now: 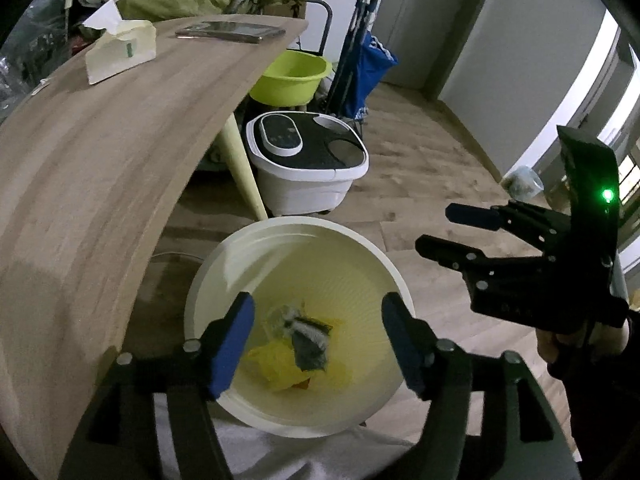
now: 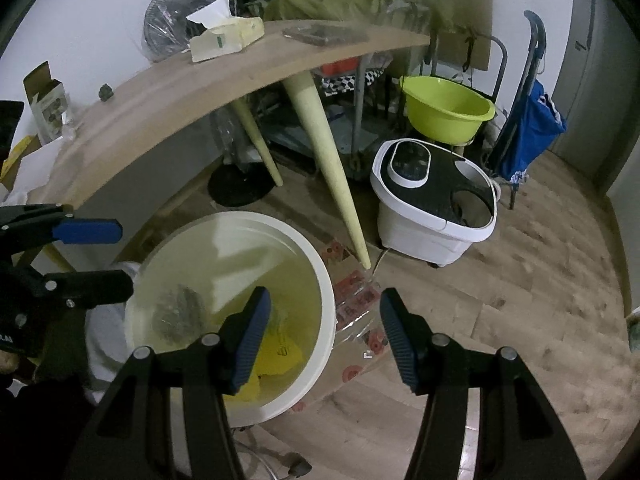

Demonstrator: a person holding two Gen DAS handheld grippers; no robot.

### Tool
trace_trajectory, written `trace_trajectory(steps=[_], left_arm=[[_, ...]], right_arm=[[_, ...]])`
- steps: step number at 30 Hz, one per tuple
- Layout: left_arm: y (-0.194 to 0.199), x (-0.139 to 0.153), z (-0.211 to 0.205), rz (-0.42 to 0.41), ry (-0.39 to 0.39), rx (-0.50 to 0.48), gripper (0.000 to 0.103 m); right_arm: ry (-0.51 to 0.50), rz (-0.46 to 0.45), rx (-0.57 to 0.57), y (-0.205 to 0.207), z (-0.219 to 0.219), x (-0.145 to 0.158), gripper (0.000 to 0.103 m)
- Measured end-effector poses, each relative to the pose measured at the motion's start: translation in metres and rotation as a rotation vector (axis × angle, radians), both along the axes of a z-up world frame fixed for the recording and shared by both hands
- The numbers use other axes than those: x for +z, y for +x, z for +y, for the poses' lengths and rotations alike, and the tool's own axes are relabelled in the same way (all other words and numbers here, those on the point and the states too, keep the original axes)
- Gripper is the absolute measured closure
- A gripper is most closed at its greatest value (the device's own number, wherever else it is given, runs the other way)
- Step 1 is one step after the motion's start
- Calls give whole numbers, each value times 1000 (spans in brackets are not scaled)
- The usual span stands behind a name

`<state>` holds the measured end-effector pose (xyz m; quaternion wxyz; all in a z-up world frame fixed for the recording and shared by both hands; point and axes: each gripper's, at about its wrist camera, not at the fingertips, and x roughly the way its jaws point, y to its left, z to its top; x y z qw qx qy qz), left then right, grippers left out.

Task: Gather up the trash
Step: 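Release the printed packet into the bucket with the left gripper, then move both grippers back over the clear plastic bags on the table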

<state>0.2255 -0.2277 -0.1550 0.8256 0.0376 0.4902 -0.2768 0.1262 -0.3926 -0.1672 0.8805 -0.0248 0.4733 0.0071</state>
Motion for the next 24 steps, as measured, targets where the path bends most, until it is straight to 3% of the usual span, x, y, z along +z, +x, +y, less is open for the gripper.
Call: trace_trajectory(steps=[12,24], left_arm=[[-17,30,25,-88,-13,39,36],[-52,66,94,-187,-14,194,36]], right_arm=[[-29,-47,56,1,25,27,48],[-31,-124,207,19,92,62,48]])
